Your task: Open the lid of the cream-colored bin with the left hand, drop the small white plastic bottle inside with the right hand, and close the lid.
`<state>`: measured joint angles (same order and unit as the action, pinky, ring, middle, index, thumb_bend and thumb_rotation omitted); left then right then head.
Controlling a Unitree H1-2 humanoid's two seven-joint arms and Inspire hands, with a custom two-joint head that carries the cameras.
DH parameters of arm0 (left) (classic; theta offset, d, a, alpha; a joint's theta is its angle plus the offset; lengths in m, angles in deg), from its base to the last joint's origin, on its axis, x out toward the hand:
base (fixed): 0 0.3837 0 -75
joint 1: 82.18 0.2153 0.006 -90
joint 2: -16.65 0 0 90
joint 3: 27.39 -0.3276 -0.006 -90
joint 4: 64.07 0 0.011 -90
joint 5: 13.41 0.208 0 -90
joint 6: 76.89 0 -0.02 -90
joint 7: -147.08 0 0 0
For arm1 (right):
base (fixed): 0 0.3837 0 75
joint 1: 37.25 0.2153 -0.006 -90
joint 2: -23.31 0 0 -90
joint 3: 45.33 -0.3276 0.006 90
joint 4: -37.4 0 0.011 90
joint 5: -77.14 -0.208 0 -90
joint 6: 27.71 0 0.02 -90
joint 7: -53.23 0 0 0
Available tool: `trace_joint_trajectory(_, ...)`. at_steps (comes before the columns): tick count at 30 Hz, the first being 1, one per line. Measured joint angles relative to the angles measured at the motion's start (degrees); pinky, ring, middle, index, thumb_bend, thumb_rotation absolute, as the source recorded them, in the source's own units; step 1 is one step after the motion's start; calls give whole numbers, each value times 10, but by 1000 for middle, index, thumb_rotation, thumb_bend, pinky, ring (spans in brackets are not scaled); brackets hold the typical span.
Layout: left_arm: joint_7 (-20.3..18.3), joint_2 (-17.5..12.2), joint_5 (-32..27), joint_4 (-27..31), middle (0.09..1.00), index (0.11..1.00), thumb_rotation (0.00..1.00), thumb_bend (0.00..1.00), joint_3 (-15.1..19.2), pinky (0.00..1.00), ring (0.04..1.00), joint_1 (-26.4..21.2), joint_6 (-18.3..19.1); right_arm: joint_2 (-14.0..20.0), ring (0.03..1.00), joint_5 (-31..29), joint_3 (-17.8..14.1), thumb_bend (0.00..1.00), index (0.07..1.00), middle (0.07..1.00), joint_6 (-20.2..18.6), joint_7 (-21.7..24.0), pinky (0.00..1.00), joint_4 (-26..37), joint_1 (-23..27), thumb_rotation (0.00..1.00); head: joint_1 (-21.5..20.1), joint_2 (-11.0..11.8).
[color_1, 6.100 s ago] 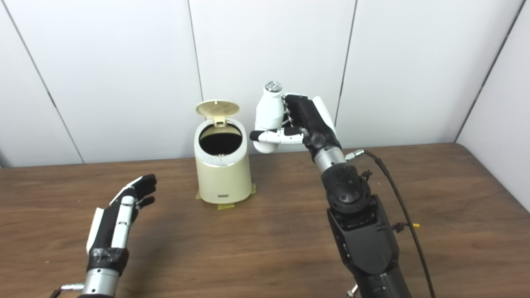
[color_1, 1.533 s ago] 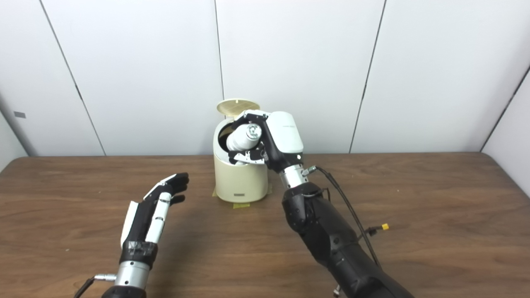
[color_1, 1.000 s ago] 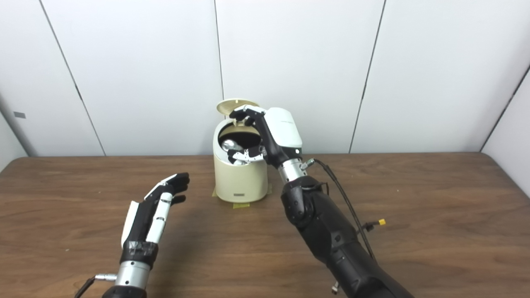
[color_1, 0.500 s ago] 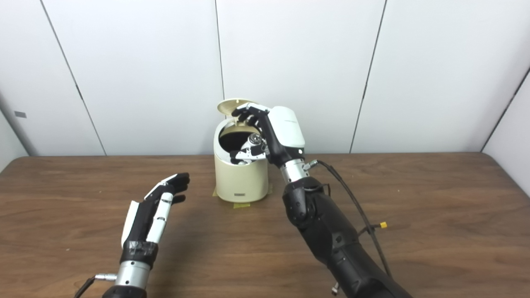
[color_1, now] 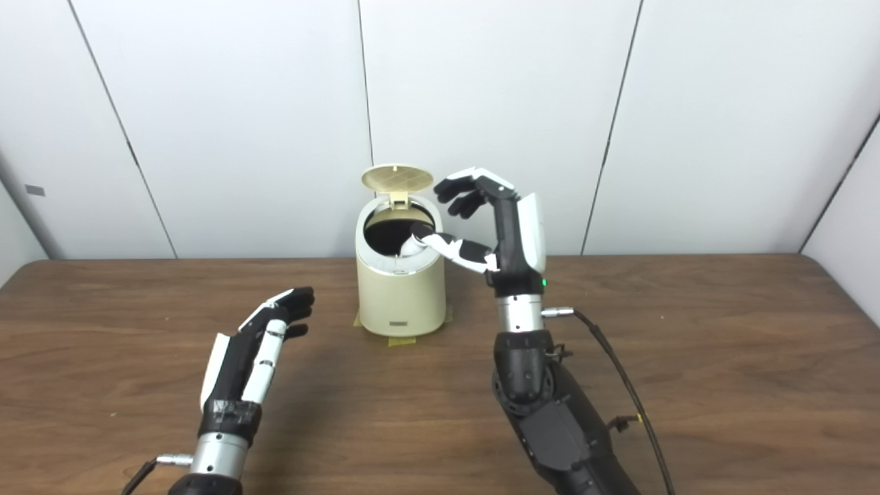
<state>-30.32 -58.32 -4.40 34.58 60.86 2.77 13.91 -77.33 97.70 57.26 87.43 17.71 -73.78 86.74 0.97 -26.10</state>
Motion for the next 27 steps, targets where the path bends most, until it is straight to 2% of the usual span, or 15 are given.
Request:
trace_joint_trajectory(2,0,0,0,0,805,794,892,284,1,777,810,0,0,1,485,-19,-13,515,474,495,0,22,430,39,-20,6,-1,1)
trace_joint_trajectory(4,0,-1,-1,0,803,793,884,282,1,779,812,0,0,4,599,-58,-21,493,491,613,0,68,530,78,-50,131,-1,1)
trace_joint_trajectory(5,0,-1,-1,0,803,793,883,283,1,780,812,0,0,7,647,-79,-23,451,591,661,-1,93,580,88,-64,360,-1,0)
trace_joint_trajectory(7,0,-2,-2,0,804,794,884,285,1,790,817,0,0,16,805,-124,-22,481,796,813,-1,154,757,95,-89,651,-1,0)
trace_joint_trajectory(9,-1,-2,-5,0,805,794,886,295,2,798,820,0,0,32,881,-159,-21,528,886,890,-3,209,843,95,-110,728,-2,0)
trace_joint_trajectory(11,-1,-2,-8,0,806,794,886,298,5,799,822,0,0,44,937,-180,-25,659,948,947,-4,251,899,95,-122,792,-2,0)
trace_joint_trajectory(13,-1,-3,-11,0,807,795,886,298,8,800,824,0,0,50,965,-201,-30,720,977,977,-5,282,928,95,-123,833,-1,0)
trace_joint_trajectory(14,-1,-3,-11,0,808,795,871,314,8,798,825,0,0,51,979,-210,-32,574,983,991,-5,298,949,95,-123,867,1,2)
trace_joint_trajectory(15,-1,-4,-11,0,810,797,857,322,8,798,827,0,0,52,985,-221,-33,478,981,996,-5,312,957,98,-125,888,2,2)
trace_joint_trajectory(17,-2,-6,-8,2,812,800,810,324,8,787,826,0,0,49,983,-239,-36,336,973,994,-5,337,963,111,-135,931,4,2)
trace_joint_trajectory(19,-2,-11,4,13,813,802,777,326,6,767,822,0,0,38,970,-251,-41,253,963,983,-5,350,955,116,-146,985,6,2)
trace_joint_trajectory(22,-2,-25,38,39,821,804,806,349,2,746,821,-8,2,20,929,-253,-50,227,930,952,-22,353,907,125,-167,942,4,0)
trace_joint_trajectory(24,-3,-36,51,54,827,810,853,373,5,773,831,-24,10,9,889,-246,-57,198,890,916,-29,353,833,131,-177,803,1,1)
trace_joint_trajectory(25,-6,-40,53,61,829,812,864,376,6,789,837,-33,17,5,874,-242,-60,201,876,901,-31,353,806,132,-179,791,1,2)
trace_joint_trajectory(27,-12,-46,45,74,828,812,875,318,14,811,845,-62,34,0,844,-230,-66,207,845,867,-42,353,764,139,-179,772,1,2)
